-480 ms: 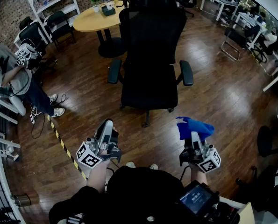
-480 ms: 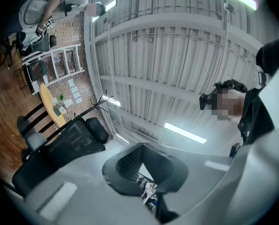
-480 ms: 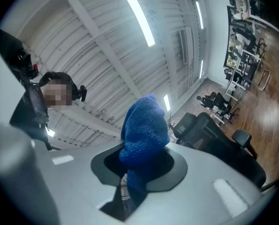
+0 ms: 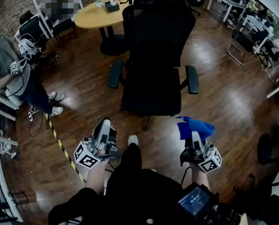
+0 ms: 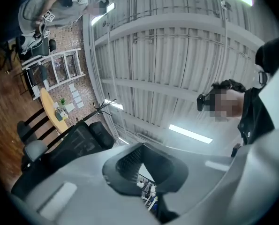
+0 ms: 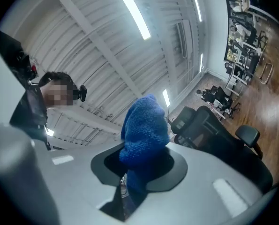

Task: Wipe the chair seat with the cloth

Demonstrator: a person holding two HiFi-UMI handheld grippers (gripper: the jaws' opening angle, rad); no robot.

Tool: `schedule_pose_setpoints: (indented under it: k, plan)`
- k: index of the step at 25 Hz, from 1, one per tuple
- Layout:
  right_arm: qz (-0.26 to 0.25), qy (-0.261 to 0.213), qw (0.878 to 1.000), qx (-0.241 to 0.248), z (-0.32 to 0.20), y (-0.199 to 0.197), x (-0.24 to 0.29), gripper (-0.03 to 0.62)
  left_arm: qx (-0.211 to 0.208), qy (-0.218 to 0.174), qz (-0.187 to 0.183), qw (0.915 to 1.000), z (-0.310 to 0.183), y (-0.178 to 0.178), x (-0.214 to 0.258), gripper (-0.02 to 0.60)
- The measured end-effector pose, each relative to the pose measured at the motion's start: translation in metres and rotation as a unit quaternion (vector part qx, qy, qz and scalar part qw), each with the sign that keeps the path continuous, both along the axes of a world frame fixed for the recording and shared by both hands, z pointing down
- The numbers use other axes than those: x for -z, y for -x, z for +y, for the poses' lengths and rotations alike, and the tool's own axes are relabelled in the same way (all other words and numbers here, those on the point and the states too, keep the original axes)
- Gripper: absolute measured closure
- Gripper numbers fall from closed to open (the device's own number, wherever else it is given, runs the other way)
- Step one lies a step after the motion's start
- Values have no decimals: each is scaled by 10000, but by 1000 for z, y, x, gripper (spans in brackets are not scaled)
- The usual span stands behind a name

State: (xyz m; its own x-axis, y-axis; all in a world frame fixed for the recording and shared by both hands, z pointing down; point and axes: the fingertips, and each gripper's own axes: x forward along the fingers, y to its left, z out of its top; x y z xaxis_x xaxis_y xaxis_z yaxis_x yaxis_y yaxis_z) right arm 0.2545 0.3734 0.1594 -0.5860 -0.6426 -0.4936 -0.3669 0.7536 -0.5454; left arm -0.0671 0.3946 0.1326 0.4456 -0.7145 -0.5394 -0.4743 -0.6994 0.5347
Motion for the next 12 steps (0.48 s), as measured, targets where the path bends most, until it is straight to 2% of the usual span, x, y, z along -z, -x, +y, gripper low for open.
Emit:
schedule_pose_setpoints:
  k: [8,12]
  plan:
    - [397,181,9990,-58,-155,56,-11,519,-166,217,271,9993,-160,49,-34,589]
    - [622,279,9976,-94,-209,88,-2,519,-381,403,91,9984,-230,58,-39,589]
